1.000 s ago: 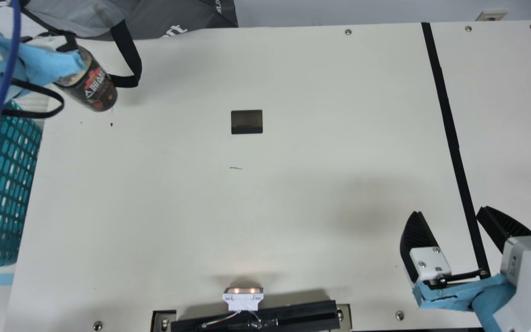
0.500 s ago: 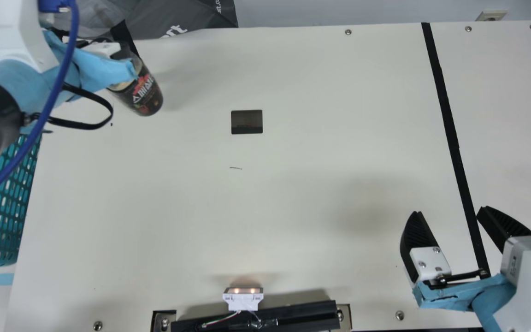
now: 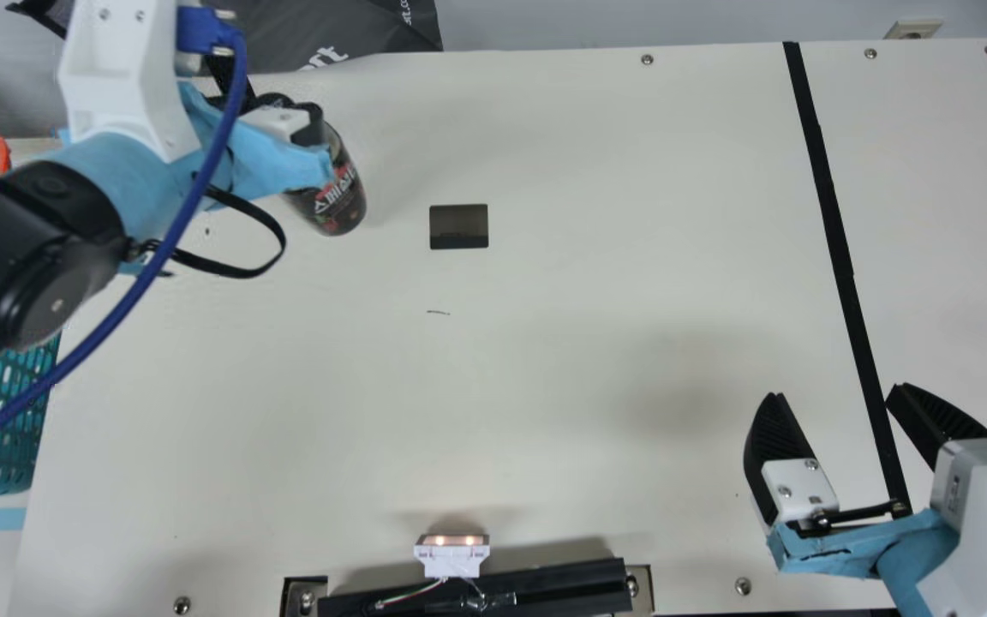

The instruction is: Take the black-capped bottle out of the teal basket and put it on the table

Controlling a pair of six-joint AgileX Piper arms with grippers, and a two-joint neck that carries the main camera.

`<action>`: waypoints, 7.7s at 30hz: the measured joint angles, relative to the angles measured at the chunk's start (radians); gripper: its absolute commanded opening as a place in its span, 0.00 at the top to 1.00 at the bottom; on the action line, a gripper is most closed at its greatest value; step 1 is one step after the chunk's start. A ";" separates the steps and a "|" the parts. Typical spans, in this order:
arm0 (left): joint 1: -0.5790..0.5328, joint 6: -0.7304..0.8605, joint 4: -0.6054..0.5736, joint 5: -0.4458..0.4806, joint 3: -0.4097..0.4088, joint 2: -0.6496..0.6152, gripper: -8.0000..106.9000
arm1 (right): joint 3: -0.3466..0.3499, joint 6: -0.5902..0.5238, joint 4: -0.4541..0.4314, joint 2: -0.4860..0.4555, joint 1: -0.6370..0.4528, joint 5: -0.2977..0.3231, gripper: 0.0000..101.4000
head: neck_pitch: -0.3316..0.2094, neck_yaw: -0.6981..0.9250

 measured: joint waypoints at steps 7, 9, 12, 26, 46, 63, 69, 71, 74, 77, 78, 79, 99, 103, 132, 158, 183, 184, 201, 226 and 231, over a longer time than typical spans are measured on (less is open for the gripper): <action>-0.069 -0.034 0.032 0.002 0.006 0.008 0.93 | 0.000 0.000 0.000 0.000 0.000 0.000 0.10 | 0.000 0.000; -0.087 -0.041 0.034 0.002 0.011 0.010 0.93 | 0.000 0.000 0.000 0.000 0.000 0.000 0.10 | 0.000 0.000; -0.108 -0.047 0.037 -0.001 0.016 0.012 0.93 | 0.000 0.000 0.000 0.000 0.000 0.000 0.10 | 0.000 0.000; -0.158 -0.041 -0.004 -0.021 0.040 0.004 0.93 | 0.000 0.000 0.000 0.000 0.000 0.000 0.10 | 0.000 0.000; -0.223 -0.053 0.011 -0.052 0.093 -0.016 0.93 | 0.000 0.000 0.000 0.000 0.000 0.001 0.10 | 0.000 0.000; -0.241 -0.093 0.059 -0.078 0.151 -0.024 0.93 | 0.000 0.000 0.001 0.000 0.000 0.000 0.10 | 0.000 0.000; -0.243 -0.101 0.076 -0.083 0.161 -0.031 0.75 | 0.000 0.000 0.001 0.000 0.000 0.000 0.10 | 0.000 0.000; -0.246 -0.106 0.080 -0.084 0.165 -0.031 0.70 | 0.000 0.000 0.001 0.000 0.000 0.000 0.10 | 0.000 0.000; -0.248 -0.108 0.088 -0.087 0.172 -0.031 0.23 | 0.000 0.000 0.000 0.000 0.000 0.000 0.10 | 0.000 0.000; -0.248 -0.110 0.094 -0.090 0.176 -0.033 0.00 | 0.000 0.000 0.000 0.000 0.000 0.001 0.10 | 0.000 0.000; -0.248 -0.112 0.094 -0.090 0.176 -0.033 0.00 | 0.000 0.000 0.000 0.000 0.000 0.000 0.10 | 0.000 0.000; -0.248 -0.112 0.096 -0.093 0.178 -0.033 0.00 | 0.000 0.000 0.000 0.000 0.000 0.000 0.10 | 0.000 0.000; -0.246 -0.164 0.186 -0.074 0.169 -0.068 0.00 | 0.000 0.000 0.000 0.000 0.000 0.000 0.10 | 0.005 0.000; -0.237 -0.176 0.204 -0.069 0.162 -0.082 0.00 | 0.000 0.000 0.001 0.000 0.000 0.000 0.10 | 0.000 0.000; 0.060 -0.074 0.217 -0.082 0.230 -0.249 0.00 | 0.000 0.000 0.000 0.000 0.000 0.000 0.10 | 0.000 0.000; 0.203 -0.017 0.179 -0.072 0.392 -0.464 0.00 | 0.000 0.000 0.000 0.000 0.000 0.000 0.10 | 0.000 0.000; 0.245 0.035 0.152 -0.006 0.513 -0.705 0.00 | 0.000 0.000 -0.001 0.000 0.000 0.002 0.10 | 0.000 0.000; 0.245 0.035 0.150 -0.002 0.520 -0.715 0.00 | 0.000 0.000 -0.001 0.000 0.000 0.002 0.10 | 0.000 0.000; 0.250 0.091 0.095 0.057 0.576 -0.839 0.00 | 0.000 0.000 -0.001 0.000 0.000 0.000 0.10 | 0.000 0.000; 0.314 0.254 -0.039 0.129 0.638 -1.015 0.00 | 0.000 0.000 -0.001 0.000 0.000 0.001 0.10 | 0.000 0.000; 0.343 0.314 -0.097 0.160 0.645 -1.058 0.00 | 0.000 0.000 -0.001 0.000 0.000 0.001 0.10 | 0.005 0.000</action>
